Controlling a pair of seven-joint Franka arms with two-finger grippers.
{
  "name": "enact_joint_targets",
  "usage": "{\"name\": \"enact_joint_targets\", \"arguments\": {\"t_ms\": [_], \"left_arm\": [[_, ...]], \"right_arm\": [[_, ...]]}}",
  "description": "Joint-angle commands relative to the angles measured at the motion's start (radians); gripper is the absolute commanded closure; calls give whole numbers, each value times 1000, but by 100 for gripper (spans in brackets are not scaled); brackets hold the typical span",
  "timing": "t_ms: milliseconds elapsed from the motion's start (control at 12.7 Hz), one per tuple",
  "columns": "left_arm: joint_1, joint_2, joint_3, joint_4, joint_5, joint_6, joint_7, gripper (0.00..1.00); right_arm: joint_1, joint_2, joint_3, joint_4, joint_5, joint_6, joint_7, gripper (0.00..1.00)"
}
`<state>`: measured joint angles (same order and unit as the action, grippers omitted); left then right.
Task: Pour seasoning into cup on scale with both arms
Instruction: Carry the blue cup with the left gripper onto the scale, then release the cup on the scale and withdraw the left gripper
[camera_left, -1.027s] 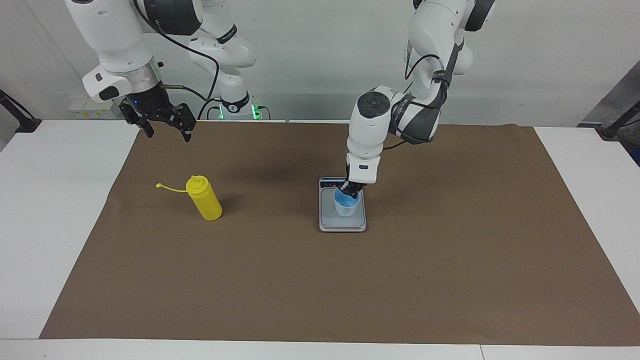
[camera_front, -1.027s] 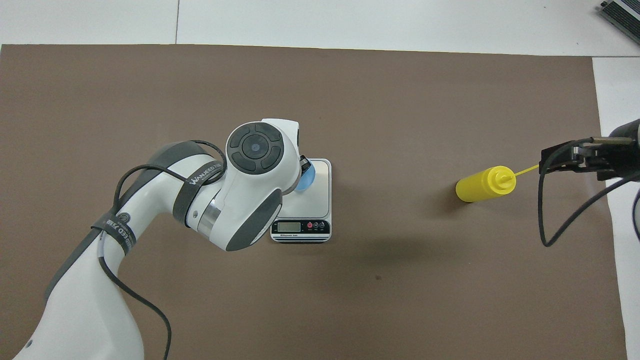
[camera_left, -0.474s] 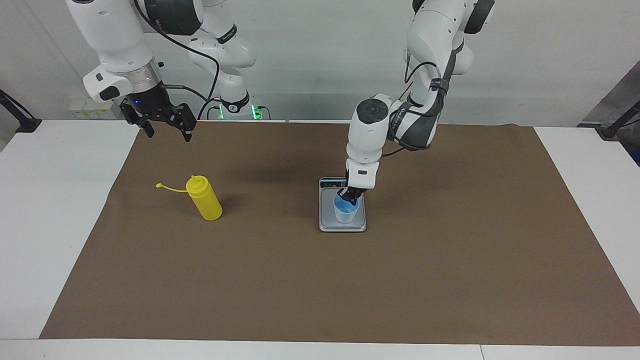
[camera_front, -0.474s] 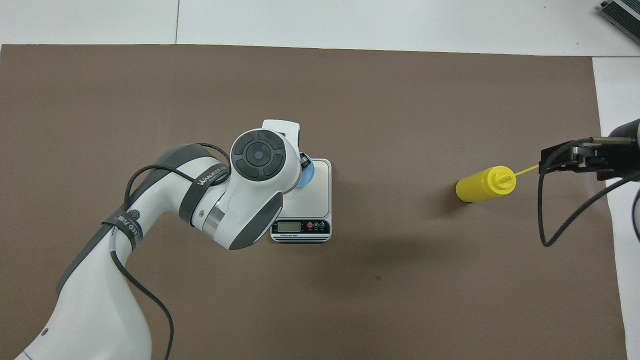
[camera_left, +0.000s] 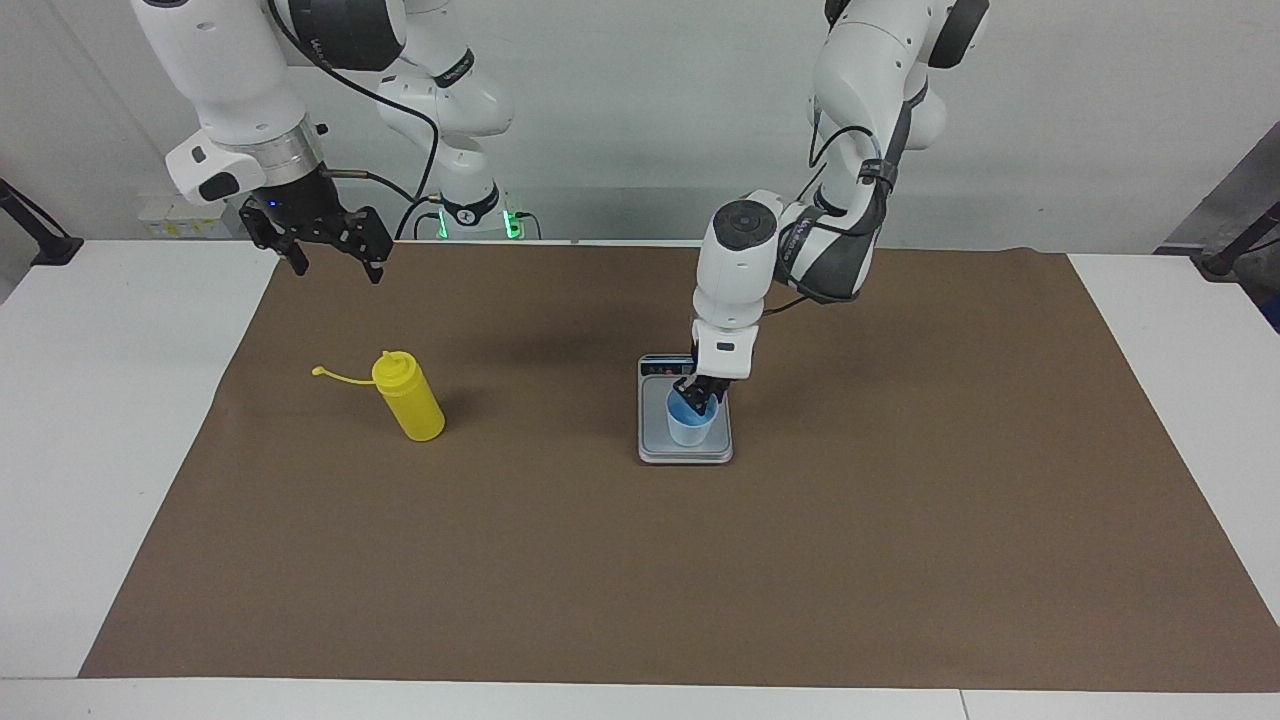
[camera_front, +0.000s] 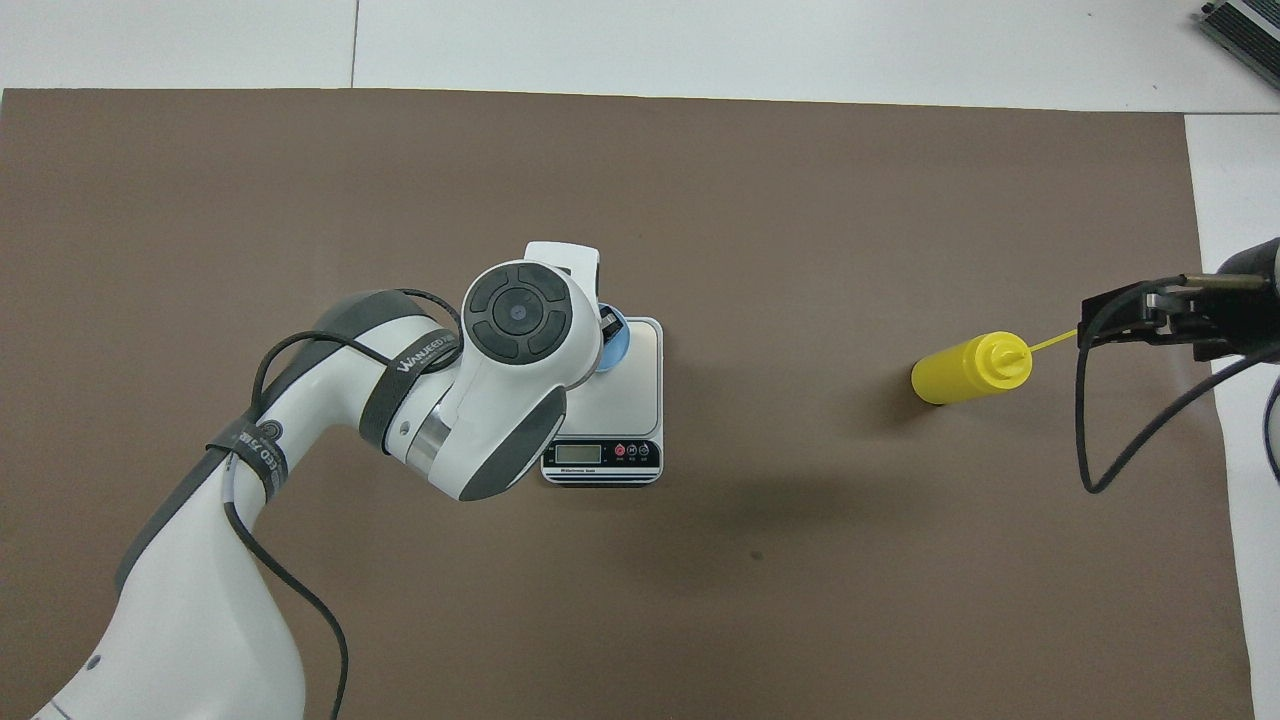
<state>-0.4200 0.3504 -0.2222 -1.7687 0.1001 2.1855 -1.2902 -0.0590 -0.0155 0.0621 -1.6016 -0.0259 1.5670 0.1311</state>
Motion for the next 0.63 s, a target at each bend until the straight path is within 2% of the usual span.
{"name": "enact_joint_targets", "arguments": {"t_ms": [0, 553], "left_arm": [[-2, -8, 6, 15, 24, -24, -14, 60], [32, -1, 1, 146, 13, -182, 9, 59]], "right_arm": [[-13, -6, 5, -8, 15, 2, -2, 0], [-13, -8, 5, -14, 15, 5, 5, 0]]}}
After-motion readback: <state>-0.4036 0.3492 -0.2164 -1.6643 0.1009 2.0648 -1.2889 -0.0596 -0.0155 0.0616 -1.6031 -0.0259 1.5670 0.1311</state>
